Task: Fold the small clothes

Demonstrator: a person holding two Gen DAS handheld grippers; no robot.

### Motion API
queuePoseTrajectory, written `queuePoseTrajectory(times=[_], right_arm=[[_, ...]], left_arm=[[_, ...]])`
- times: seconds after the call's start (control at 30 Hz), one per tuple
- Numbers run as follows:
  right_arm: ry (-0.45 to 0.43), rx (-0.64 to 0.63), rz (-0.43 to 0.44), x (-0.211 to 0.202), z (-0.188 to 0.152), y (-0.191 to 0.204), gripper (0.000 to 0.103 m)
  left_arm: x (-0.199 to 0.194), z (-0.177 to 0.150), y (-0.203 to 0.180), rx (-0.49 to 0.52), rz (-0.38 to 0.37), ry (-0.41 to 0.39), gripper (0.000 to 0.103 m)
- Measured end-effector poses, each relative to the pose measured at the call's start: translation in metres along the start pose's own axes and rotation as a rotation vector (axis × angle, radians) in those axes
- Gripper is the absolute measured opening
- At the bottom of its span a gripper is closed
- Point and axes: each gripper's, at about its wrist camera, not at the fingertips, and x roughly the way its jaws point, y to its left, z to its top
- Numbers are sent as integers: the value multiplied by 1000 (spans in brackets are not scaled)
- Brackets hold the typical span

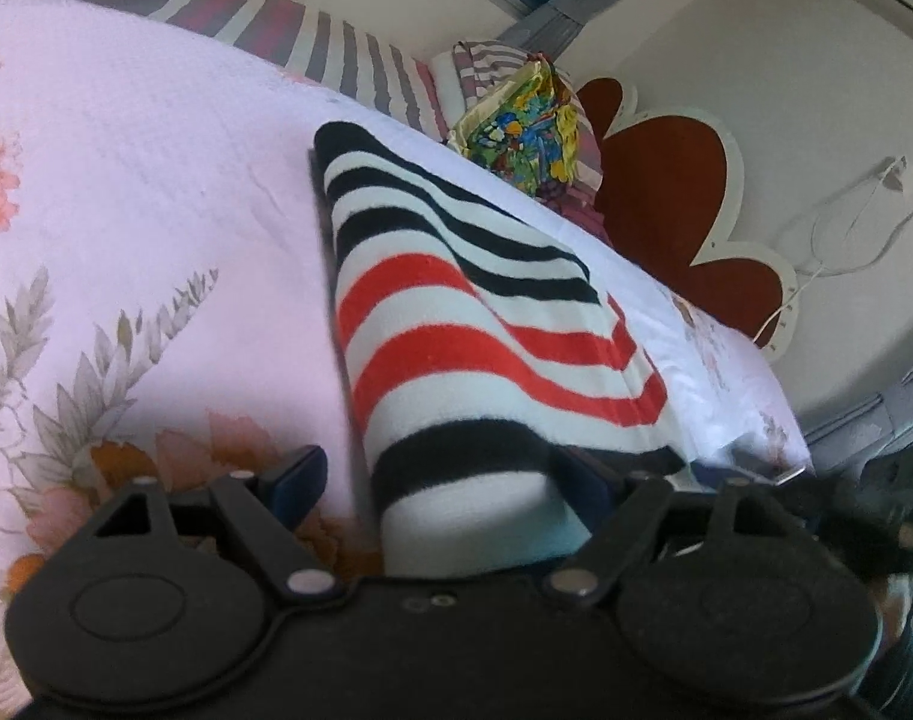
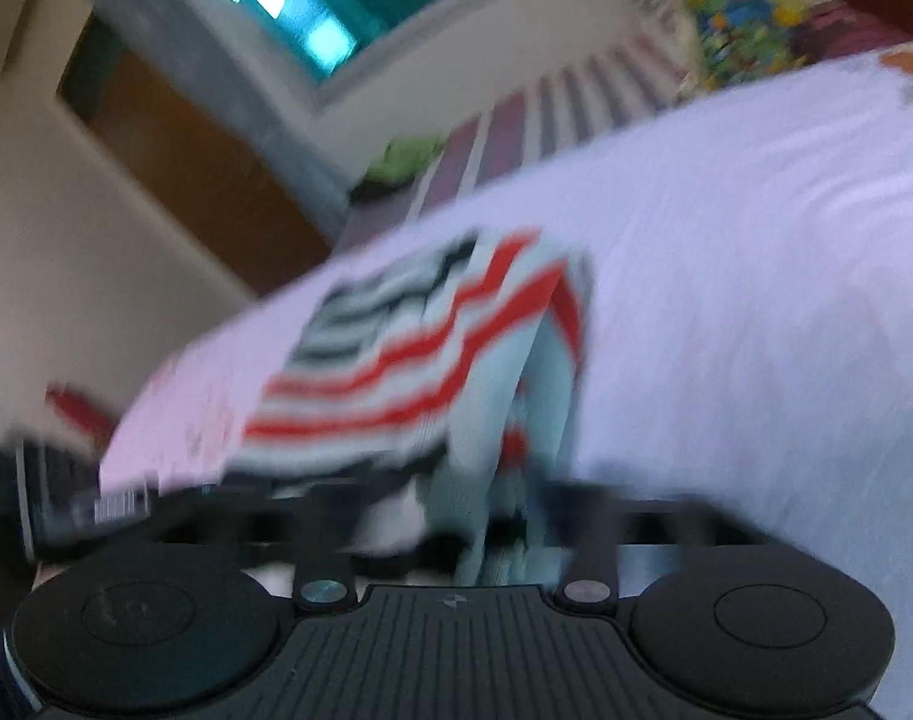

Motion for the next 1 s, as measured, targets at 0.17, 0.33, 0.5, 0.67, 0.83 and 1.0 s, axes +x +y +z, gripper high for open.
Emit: queuePoseTrajectory(times=[0.17,0.33,0.5,0.67,0.83,1.0], right_arm=[[153,78,38,26,13,-17,91],[182,99,94,38,5,-39,91],[202,39,95,41,1,-28,91],[260,1,114,56,-4,-13,68],[247,107,178,52,-3,-39,58],[235,125,188,57,-2,-35,59]], left_arm=[[5,2,-7,18,-9,20,83],[10,2,-7,26,-28,45,83],[14,1,-2,18,-60,45,83],[21,3,-7,46,-74,50,81],[24,8,-6,62,-94,86,80],[27,5,-15,122,-75,94,80]])
